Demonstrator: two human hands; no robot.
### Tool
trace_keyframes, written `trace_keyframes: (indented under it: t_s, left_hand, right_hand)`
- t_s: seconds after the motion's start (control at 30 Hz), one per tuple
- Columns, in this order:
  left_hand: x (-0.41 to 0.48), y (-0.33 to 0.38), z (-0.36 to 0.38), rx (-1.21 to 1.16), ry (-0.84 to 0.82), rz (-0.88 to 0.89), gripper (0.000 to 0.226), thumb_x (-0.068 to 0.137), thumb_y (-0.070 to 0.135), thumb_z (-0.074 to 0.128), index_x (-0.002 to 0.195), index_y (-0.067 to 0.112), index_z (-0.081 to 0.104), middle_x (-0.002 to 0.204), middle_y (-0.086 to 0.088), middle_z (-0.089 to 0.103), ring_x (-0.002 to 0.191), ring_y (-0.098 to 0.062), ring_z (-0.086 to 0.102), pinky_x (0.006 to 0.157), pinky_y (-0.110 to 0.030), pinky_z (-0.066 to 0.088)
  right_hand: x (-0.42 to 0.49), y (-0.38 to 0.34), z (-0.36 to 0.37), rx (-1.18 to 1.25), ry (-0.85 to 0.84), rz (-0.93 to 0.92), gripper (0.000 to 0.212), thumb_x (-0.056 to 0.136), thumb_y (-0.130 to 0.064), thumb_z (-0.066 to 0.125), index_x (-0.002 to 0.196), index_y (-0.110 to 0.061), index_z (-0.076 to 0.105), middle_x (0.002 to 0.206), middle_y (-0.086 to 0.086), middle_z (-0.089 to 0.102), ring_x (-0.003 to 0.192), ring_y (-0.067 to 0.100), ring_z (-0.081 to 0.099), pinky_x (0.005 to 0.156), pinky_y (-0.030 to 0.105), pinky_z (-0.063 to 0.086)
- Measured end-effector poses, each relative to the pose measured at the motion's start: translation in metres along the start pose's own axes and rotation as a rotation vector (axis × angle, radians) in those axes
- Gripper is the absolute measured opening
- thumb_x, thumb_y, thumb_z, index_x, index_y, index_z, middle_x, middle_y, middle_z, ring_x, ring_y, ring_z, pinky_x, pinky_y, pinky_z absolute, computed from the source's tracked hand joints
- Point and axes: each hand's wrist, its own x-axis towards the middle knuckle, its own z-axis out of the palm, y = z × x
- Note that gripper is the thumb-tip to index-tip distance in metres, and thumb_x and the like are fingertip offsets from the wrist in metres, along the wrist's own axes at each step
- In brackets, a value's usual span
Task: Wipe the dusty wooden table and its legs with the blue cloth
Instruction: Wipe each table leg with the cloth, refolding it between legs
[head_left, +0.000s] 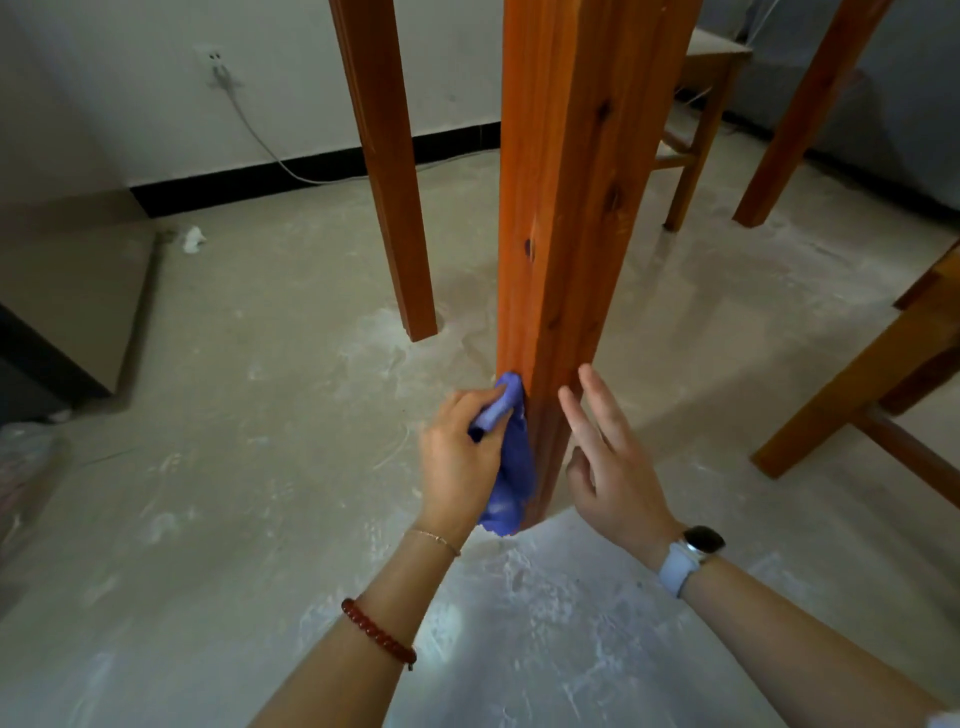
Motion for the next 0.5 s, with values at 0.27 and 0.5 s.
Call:
trace_keyframes:
  t_s: [0.27, 0.5]
  left_hand:
    - [-0.037, -0.071, 0.028, 0.119, -0.142, -0.393, 0.012, 0.085, 0.012, 0.060, 0.083, 0.017, 0.071, 0.076, -0.001, 0.070, 0.066, -0.005, 0.058, 0.061, -0.009, 0.040]
    - [-0.053, -0.128, 0.055, 0.183, -0.357, -0.811, 0.024, 0.081, 0.006, 0.059, 0.057, 0.012, 0.059, 0.062, -0.009, 0.052, 0.071, -0.017, 0.048, 0.057, -0.024, 0.036]
  right_hand:
    - [-0.019, 0.008, 0.023, 0.054, -0.064, 0.052, 0.060, 0.081, -0.005, 0.034, 0.140, -0.015, 0.025, 0.152, 0.007, 0.009, 0.137, 0.026, 0.022, 0.106, 0.013, 0.022]
    - [-0.024, 0.010, 0.034, 0.112, -0.052, 0.047, 0.063, 0.085, -0.010, 0.033, 0.143, -0.025, 0.012, 0.154, -0.014, -0.011, 0.140, 0.024, 0.017, 0.103, 0.016, 0.029]
